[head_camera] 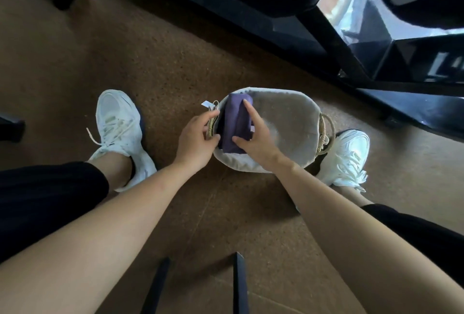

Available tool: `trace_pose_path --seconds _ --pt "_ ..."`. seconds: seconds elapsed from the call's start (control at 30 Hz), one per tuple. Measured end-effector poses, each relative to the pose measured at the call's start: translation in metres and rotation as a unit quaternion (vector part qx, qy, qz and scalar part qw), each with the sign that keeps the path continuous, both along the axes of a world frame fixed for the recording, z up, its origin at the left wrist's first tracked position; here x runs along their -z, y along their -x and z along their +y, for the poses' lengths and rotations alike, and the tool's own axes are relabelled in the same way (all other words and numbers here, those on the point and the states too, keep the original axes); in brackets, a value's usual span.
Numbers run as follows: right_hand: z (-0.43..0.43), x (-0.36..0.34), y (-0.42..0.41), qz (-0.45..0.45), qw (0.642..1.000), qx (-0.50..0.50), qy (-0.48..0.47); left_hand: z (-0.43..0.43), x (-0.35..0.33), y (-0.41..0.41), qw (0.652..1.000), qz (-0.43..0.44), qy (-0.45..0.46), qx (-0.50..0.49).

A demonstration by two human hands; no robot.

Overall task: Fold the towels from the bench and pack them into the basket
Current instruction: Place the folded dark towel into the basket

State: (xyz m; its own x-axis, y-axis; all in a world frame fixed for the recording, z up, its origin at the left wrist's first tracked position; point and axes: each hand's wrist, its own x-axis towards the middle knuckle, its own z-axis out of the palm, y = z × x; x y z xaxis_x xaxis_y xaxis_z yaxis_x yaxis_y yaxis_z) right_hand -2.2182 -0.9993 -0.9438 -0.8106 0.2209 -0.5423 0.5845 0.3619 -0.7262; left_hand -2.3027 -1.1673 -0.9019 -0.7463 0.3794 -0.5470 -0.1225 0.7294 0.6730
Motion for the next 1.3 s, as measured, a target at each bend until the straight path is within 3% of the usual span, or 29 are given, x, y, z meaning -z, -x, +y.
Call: trace_pose_path --seconds 0.23,0.37,0.47,0.6,0.8,1.0,1.3 --pt "-0.009 0.041 0.004 -0.06 0.989 -0.086 -0.107 -0.005 0.012 0.005 1.0 0.012 -0.003 -0.008" --pt "-0.01 0.048 0.006 -0.043 0.919 -0.183 -0.345 -0.008 0.015 0.003 1.0 0.009 0.002 -0.005" --pt "-0.003 0.053 0.012 -0.042 0.883 -0.233 -0.404 -0.006 0.016 0.002 1.0 0.003 0.001 0.002" --pt "0.002 0.057 0.025 -0.042 0.86 -0.28 -0.424 -0.006 0.02 0.01 1.0 -0.003 -0.003 0.0" --pt "0.02 0.053 -0.003 0.096 0.8 -0.418 -0.42 -0.001 0.018 0.008 1.0 -0.011 -0.006 0.015" --pt "0.018 0.063 0.005 0.022 0.822 -0.431 -0.371 -0.006 0.016 0.011 1.0 -0.011 -0.011 0.016" --pt "0.01 0.06 0.022 -0.013 0.808 -0.472 -0.353 -0.008 0.02 0.009 0.999 -0.027 0.019 0.015"
